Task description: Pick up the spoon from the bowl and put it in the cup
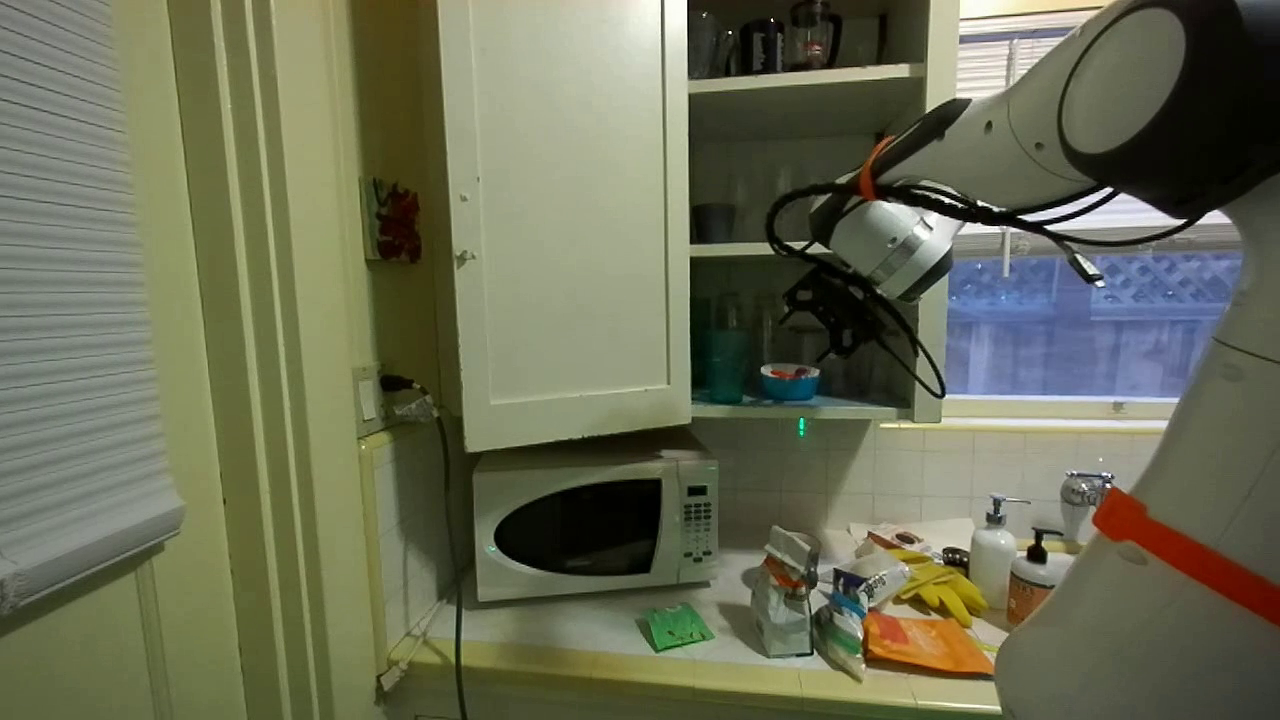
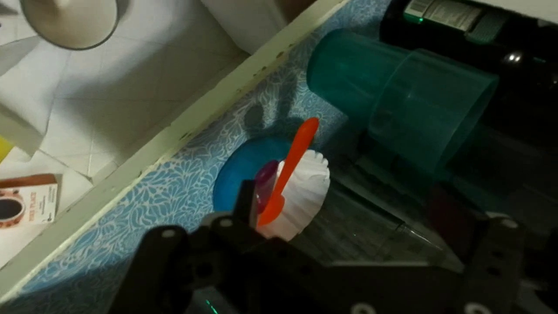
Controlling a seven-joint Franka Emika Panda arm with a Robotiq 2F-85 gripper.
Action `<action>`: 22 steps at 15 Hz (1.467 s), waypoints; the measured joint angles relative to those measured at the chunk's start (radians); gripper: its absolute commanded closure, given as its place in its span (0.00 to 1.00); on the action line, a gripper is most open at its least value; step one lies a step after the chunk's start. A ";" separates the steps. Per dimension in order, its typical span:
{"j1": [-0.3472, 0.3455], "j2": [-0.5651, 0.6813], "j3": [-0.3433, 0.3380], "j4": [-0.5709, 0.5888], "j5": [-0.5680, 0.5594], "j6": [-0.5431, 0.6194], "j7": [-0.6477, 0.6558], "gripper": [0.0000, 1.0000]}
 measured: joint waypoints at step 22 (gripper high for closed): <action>-0.031 0.256 0.021 0.161 0.345 0.006 -0.037 0.92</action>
